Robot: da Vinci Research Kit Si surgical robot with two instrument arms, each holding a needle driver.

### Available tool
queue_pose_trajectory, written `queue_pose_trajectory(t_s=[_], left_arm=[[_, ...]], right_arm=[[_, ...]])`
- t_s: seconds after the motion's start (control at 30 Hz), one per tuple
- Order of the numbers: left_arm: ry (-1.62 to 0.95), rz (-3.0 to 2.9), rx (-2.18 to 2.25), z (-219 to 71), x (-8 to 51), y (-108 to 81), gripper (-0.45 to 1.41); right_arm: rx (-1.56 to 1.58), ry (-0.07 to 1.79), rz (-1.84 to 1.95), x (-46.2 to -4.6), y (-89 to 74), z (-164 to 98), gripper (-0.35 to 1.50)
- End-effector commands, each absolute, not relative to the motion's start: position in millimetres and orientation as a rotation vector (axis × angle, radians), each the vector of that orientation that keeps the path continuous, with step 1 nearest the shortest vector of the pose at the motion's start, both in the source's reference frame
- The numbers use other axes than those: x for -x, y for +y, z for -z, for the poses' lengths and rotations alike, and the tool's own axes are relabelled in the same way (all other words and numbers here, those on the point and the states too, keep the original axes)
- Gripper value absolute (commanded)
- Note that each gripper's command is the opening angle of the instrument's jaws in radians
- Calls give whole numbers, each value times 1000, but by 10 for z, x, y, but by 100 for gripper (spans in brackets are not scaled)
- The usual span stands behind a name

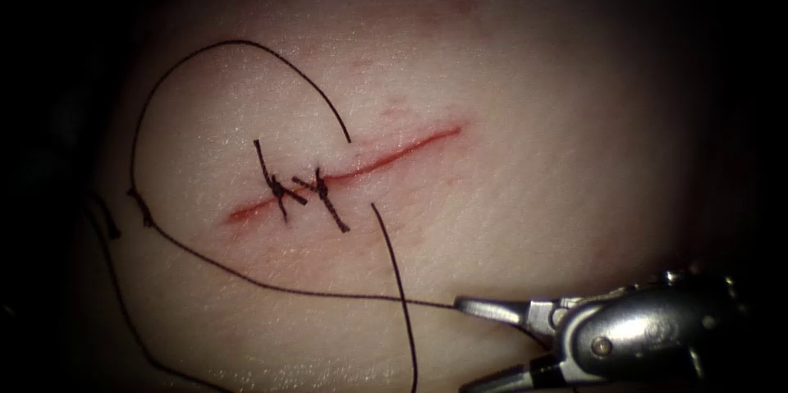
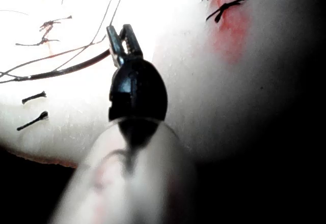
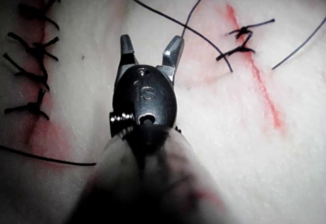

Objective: Wound Closure

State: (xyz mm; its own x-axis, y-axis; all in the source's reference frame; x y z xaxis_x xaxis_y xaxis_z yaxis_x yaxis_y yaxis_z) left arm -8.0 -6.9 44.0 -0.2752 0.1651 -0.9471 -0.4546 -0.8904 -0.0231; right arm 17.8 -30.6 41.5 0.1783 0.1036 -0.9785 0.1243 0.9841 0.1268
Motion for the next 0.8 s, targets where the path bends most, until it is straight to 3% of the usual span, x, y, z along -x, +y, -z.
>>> queue_pose_trajectory(t_s=[0.03,0.27,0.37,0.5,0.8], left_arm=[[368,-2204,1583,-447,79,-70,-45],[417,-2193,1523,-455,52,-58,-45],[432,-2189,1496,-457,53,-50,-45],[439,-2178,1501,-459,59,-43,-45],[443,-2178,1502,-460,62,-44,-45]], right_arm=[[-190,1397,6,-181,-305,-424,98],[-124,1387,0,-198,-288,-452,81],[-83,1365,0,-213,-282,-473,81],[-42,1327,-4,-237,-276,-509,94],[-10,1298,6,-268,-275,-547,81]])
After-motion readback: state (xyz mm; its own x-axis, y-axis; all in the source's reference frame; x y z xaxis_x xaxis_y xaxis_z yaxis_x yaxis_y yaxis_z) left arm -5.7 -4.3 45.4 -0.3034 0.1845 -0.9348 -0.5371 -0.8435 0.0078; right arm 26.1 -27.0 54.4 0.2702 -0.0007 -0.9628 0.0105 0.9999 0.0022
